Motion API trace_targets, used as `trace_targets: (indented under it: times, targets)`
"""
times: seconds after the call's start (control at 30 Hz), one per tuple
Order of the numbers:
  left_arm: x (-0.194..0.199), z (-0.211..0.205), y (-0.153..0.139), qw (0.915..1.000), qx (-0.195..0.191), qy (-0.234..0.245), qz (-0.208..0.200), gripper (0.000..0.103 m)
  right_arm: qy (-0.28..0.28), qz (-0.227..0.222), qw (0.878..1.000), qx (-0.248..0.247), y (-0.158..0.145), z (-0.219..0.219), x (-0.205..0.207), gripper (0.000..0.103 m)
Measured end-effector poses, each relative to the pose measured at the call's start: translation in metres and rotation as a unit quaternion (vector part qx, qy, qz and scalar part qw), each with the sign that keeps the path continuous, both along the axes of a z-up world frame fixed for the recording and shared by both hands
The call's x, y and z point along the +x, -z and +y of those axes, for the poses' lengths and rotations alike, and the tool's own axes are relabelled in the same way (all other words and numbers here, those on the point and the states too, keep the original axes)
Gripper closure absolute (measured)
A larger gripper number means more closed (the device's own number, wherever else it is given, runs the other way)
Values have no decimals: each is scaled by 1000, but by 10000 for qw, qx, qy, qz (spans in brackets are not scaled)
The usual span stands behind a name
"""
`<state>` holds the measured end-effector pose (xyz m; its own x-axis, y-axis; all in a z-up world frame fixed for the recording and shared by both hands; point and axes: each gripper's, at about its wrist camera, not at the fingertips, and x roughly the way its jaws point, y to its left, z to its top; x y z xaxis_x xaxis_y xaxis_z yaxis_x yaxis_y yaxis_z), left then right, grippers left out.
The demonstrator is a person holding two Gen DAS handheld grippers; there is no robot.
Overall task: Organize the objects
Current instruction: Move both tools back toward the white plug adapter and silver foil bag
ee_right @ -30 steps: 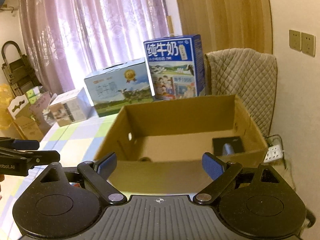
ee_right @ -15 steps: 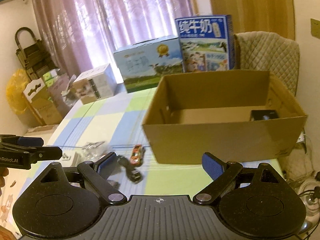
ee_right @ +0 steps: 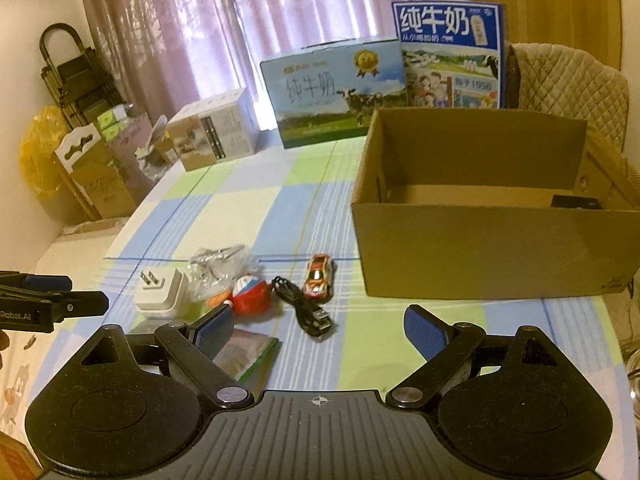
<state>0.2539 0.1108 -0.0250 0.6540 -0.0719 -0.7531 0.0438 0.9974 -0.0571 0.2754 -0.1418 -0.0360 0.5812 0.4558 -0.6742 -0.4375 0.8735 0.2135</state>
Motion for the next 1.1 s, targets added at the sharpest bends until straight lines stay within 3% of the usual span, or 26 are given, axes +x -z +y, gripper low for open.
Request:
trace_targets:
  times: [0.27, 0.7, 0.87, 1.1]
  targets:
    - [20, 12, 22, 9997, 40, -106, 196, 15, 142, 191, 9996, -123, 15, 5, 6, 14]
    - [78, -1, 65, 9977, 507, -69, 446, 16, 586, 469, 9968, -279, 33, -17, 27, 14]
    - [90, -3, 75, 9966, 628, -80, 520, 21, 621, 566, 9959, -328, 39, -20, 34, 14]
    - [97, -9, 83, 9952, 775, 0, 590, 36, 566, 648, 9957, -351, 45, -15, 44, 14]
